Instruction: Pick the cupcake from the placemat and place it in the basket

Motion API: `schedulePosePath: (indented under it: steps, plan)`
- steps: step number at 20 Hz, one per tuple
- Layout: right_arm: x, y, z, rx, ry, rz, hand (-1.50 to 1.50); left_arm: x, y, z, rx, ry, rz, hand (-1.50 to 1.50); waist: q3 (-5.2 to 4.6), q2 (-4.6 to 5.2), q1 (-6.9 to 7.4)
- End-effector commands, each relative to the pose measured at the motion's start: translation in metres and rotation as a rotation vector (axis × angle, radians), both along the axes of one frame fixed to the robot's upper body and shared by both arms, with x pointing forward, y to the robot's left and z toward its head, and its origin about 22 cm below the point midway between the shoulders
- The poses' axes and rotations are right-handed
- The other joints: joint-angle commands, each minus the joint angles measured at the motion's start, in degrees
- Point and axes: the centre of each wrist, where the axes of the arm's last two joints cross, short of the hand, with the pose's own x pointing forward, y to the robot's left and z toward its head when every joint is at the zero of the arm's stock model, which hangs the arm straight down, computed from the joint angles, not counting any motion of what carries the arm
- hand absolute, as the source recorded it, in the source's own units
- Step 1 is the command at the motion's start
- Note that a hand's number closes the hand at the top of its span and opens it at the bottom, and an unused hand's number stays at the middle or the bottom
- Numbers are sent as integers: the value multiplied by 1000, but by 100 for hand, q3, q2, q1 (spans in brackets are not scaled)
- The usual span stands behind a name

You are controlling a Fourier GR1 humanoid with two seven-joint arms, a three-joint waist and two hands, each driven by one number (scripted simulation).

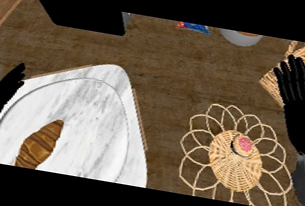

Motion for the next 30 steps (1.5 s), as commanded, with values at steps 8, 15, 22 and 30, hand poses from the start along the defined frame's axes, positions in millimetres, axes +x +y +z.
schedulePosePath:
  steps: [8,15,22,30]
  plan:
    - [26,-59,44,-328,-231,351,150,32,-39,22,-191,-134,-60,0,-16,35,165]
    - [-10,63,-22,-367,-420,181,-150,37,-35,26,-195,-113,-23,0,-24,-51,-53]
    - [-7,74,65,-643,-122,125,-150,32,-42,22,-187,-112,-26,0,-43,-78,-76]
    - [0,33,166,-1163,56,-222,-150,32,-37,19,-196,-100,-9,0,-60,-106,-152]
